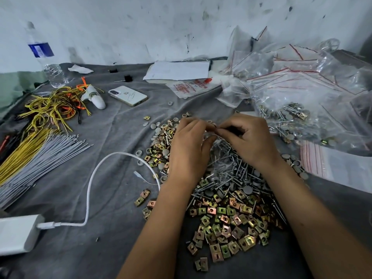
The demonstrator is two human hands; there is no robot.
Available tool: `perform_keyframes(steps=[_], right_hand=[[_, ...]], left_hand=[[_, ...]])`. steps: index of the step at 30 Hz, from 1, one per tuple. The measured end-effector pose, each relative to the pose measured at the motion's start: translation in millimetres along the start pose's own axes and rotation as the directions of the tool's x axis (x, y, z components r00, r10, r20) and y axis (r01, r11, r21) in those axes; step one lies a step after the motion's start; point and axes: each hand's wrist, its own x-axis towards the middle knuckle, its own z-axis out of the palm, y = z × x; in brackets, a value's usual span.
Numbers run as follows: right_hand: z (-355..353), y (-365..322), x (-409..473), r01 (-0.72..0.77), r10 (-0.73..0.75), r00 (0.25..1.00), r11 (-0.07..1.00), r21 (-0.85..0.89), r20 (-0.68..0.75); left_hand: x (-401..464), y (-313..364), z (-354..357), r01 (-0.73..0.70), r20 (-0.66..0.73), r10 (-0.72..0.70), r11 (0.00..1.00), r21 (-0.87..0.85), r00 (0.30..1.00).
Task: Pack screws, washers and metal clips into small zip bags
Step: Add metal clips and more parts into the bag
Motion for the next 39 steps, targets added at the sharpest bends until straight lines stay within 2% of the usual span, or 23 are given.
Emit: perform_keyframes(steps=[5,16,22,28,34,39], right_hand=[[2,-5,-1,0.035,-0.034,0.998,0.999,-0.017,0.051],[4,-9,-2,0.093,-0.091,0.994,0.995,-0.047,0.058],[4,-9,-2,0.101,-0.095,0.993,0.992,-0.079,0.07],[6,-9,-2,0.107,-0.099,0.991,0.99,-0.094,0.087],[3,-9,-1,0.083,-0.082,0.997,0.991,-0.11,0.011],[4,-7,-3,0.053,-0.052,0.999,0.995,-0.08,0.012]], left_hand=[[0,-2,0,0.079,-0.021,-0.08,0.996,-0.029,0.997],[0,-5,-1,0.048,-0.033,-0.051,0.995,-0.086,0.998],[-1,-1,-2,0.127,-0.009,-0.128,0.988,-0.084,0.992],[0,-5,-3,0.09,0.014,-0.089,0.99,-0.11,0.996],[0,-9,-1,0.131,-0.019,-0.133,0.988,-0.08,0.991],[-1,-10,0,0.053,0.005,-0.053,0.996,-0.075,0.999]])
